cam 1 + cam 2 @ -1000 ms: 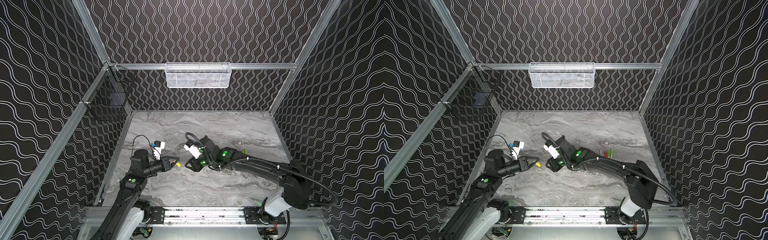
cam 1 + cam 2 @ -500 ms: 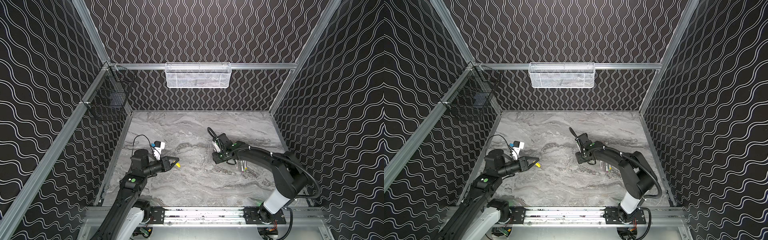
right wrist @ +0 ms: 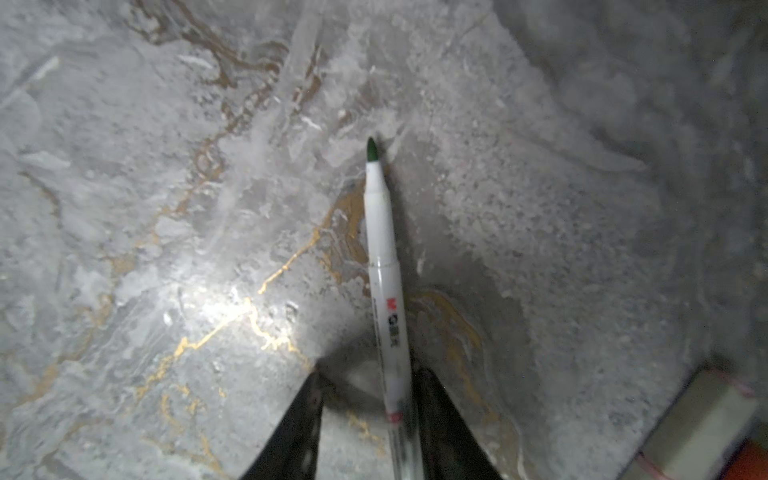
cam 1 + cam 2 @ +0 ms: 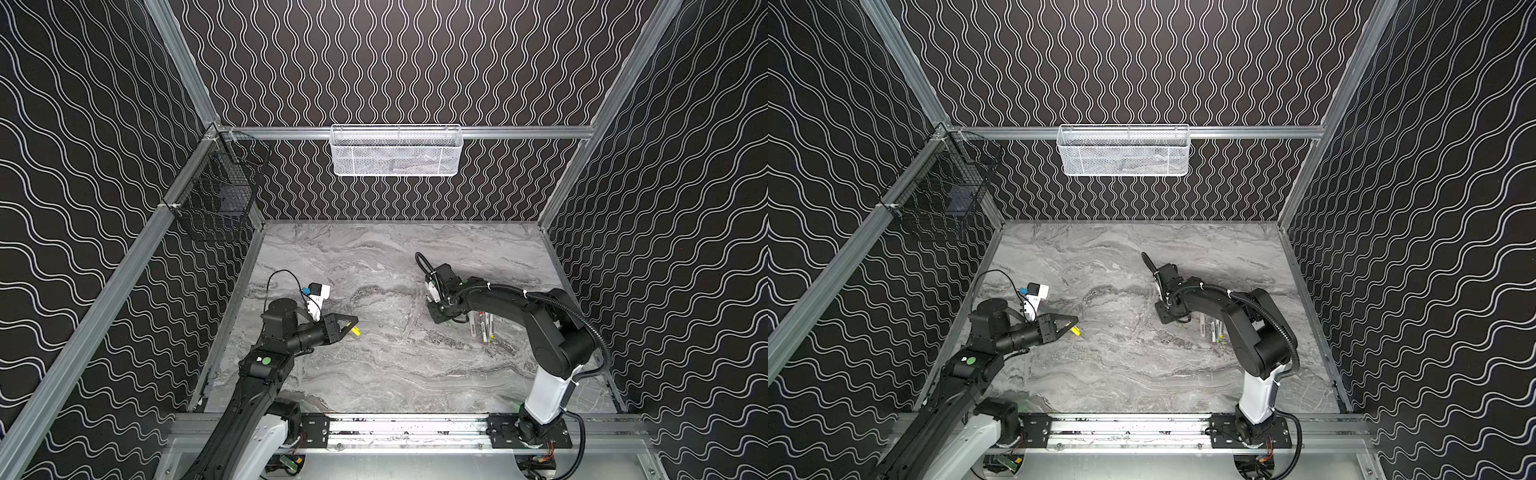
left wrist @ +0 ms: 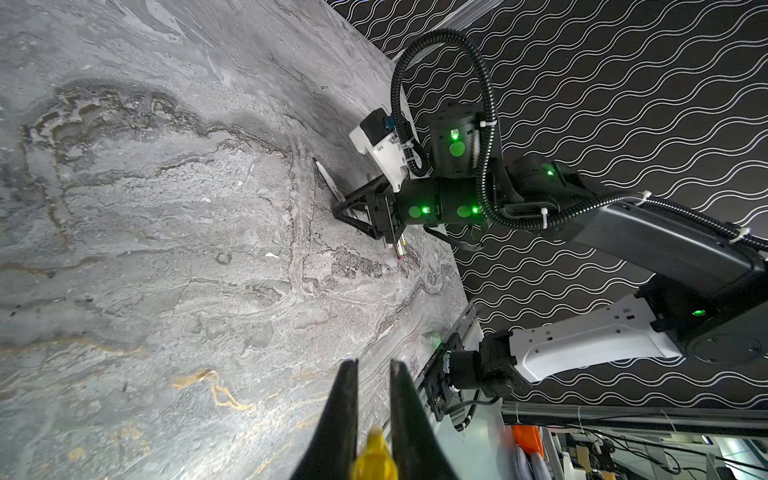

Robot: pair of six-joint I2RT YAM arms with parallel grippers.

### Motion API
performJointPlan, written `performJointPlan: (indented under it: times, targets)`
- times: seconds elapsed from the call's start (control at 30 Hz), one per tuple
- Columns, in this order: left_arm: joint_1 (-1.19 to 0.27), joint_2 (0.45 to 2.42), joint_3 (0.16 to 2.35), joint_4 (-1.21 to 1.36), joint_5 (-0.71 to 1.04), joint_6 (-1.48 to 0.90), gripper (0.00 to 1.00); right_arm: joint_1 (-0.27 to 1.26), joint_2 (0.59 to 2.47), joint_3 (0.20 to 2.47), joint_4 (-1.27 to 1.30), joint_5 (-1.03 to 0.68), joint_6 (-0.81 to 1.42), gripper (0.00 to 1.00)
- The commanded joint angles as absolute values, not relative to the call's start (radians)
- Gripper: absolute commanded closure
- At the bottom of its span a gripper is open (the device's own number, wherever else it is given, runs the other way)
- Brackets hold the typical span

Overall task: Insert the pens into the pen caps
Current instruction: 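Grasp the white green-tipped marker from the pile with the right gripper, then push the marker tip up into the yellow cap held by the left gripper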

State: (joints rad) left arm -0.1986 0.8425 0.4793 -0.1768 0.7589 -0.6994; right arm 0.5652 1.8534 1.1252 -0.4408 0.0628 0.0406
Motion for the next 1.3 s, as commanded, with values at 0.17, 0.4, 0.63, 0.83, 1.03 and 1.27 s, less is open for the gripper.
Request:
performJointPlan:
  times: [0.17, 0.4, 0.63, 0.83, 1.03, 1.27]
  targets:
    - [-0.198, 0.853, 0.482, -0.143, 0.758, -0.682, 0.89, 0.565, 1.869, 1.146, -0.499, -0.083, -0.017, 0.86]
    - [-0.195, 0.846, 0.478, -0.150, 0.701, -0.682, 0.89, 0.657, 1.687, 1.042, -0.404, -0.202, 0.005, 0.89]
    - [-0.192, 0.890, 0.453, -0.054, 0.765, -0.708, 0.90, 0.891, 1.465, 0.877, -0.264, -0.279, 0.053, 0.89]
    - [-0.192, 0.918, 0.447, -0.006, 0.806, -0.719, 0.90, 1.021, 1.357, 0.809, -0.160, -0.328, 0.086, 0.89]
    - [-0.192, 0.919, 0.439, 0.013, 0.824, -0.732, 0.90, 1.073, 1.356, 0.835, -0.122, -0.319, 0.088, 0.90]
    - [-0.194, 0.917, 0.438, 0.021, 0.847, -0.744, 0.90, 1.094, 1.382, 0.885, -0.117, -0.285, 0.072, 0.90]
